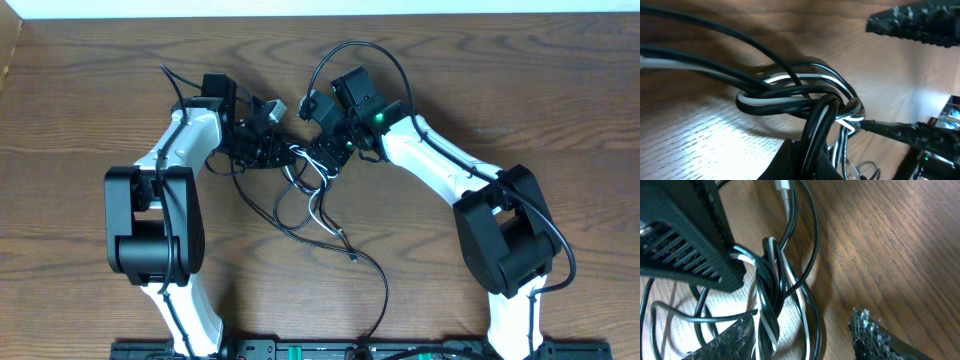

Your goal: Untangle cables

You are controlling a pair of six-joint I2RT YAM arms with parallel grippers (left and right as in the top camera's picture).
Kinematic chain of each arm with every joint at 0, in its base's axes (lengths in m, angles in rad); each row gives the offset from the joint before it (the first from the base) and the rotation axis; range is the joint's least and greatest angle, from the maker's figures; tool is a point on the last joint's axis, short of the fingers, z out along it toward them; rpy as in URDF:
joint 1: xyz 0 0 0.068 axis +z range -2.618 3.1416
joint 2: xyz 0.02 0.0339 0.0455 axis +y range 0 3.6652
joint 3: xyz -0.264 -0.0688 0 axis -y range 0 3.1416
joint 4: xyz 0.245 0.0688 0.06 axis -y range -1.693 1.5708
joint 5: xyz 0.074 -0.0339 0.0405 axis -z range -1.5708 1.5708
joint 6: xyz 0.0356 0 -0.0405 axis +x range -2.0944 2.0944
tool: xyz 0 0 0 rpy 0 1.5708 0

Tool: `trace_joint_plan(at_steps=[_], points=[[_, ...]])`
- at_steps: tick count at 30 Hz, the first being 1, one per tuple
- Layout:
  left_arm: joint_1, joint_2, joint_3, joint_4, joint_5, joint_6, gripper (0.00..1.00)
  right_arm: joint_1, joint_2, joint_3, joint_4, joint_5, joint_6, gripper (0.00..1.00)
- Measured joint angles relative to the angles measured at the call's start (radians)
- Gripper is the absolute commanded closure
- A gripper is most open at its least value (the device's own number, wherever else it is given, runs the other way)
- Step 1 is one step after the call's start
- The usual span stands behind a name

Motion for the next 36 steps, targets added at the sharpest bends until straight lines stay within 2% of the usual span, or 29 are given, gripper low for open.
trace_joint_plan(at_steps=[2, 4, 10, 15, 24, 28, 36], points=[[0.000, 0.000, 0.000, 0.005, -0.023, -0.015, 0.92, 0.000, 0.000, 0.000, 0.003, -0.008, -0.012, 0.46], [0.000, 0.000, 0.000, 0.008, -0.044, -0.025, 0.92, 0.000, 0.000, 0.000, 0.016, -0.031, -0.023, 0.56], [0.000, 0.000, 0.000, 0.014, -0.063, -0.040, 0.92, 0.011, 0.047, 0.000, 0.061, -0.063, -0.040, 0.58], [0.000, 0.000, 0.000, 0.016, -0.063, -0.042, 0.92, 0.042, 0.060, -0.003, 0.092, -0.070, -0.042, 0.73], [0.000, 0.000, 0.000, 0.018, -0.104, -0.043, 0.92, 0.046, 0.060, -0.003, 0.119, -0.068, -0.047, 0.83], [0.000, 0.000, 0.000, 0.018, -0.115, -0.043, 0.92, 0.047, 0.060, -0.003, 0.132, -0.064, -0.044, 0.99], [0.000, 0.000, 0.000, 0.037, -0.142, -0.043, 0.92, 0.046, 0.060, -0.003, 0.135, -0.077, -0.035, 0.99]])
